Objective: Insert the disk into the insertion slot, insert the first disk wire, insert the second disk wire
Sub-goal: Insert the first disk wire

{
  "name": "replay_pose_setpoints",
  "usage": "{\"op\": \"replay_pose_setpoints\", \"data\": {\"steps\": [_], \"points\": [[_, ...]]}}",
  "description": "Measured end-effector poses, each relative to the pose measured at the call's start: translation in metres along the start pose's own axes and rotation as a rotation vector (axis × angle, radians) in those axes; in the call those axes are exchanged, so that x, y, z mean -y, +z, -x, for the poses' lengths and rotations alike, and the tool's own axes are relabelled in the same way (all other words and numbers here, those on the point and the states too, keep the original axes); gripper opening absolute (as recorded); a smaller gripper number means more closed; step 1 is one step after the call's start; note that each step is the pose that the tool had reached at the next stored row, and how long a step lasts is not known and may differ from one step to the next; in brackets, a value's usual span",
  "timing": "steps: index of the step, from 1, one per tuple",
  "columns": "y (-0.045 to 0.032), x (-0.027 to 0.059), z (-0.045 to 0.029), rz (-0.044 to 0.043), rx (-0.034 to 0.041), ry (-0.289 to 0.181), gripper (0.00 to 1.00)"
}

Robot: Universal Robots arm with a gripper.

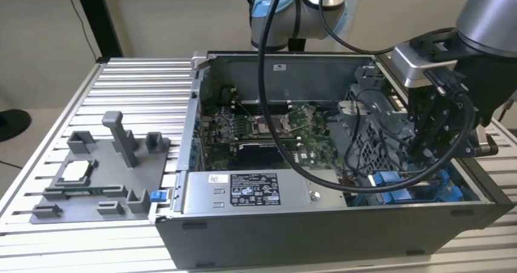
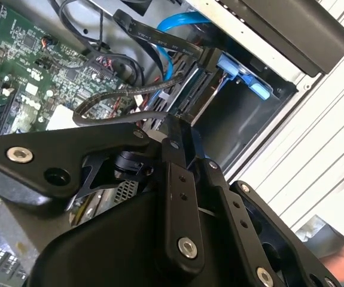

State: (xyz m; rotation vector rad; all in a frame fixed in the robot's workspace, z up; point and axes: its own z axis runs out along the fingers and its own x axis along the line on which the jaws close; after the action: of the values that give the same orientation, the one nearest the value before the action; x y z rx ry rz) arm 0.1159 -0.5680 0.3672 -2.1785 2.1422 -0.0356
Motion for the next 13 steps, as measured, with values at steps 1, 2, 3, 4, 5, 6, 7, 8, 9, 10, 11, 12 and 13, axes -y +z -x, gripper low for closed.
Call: {"op": "replay_pose_setpoints", "data": {"steps": [1, 2, 3, 4, 5, 6, 7, 8, 9, 10, 11, 12, 13], "points": [[0.0005, 0.0, 0.0, 0.0001, -0.0019, 0.0, 0.0], [0.001, 0.0, -0.0001, 0.0002, -0.0044, 0.0, 0.0], [0.0015, 0.0001, -0.0001, 0.0006, -0.0078, -0.001, 0.0], [0.002, 0.0001, -0.0001, 0.001, -0.0111, -0.001, 0.0], [0.0024, 0.0001, -0.0001, 0.0014, -0.0141, -0.001, 0.0], [0.0027, 0.0002, -0.0001, 0.0017, -0.016, -0.001, 0.0], [0.003, 0.0003, -0.0001, 0.0019, -0.0176, -0.001, 0.0], [0.0034, 0.0004, -0.0002, 0.0021, -0.0194, -0.001, 0.0], [0.0038, 0.0005, -0.0002, 0.0022, -0.0211, -0.002, 0.0], [0.0045, 0.0007, -0.0002, 0.0023, -0.023, -0.002, 0.0], [0.0053, 0.001, -0.0002, 0.0023, -0.0246, -0.002, 0.0], [0.0061, 0.0015, -0.0003, 0.0023, -0.0258, -0.002, 0.0], [0.0068, 0.0024, -0.0004, 0.0023, -0.0262, -0.002, 0.0]]}}
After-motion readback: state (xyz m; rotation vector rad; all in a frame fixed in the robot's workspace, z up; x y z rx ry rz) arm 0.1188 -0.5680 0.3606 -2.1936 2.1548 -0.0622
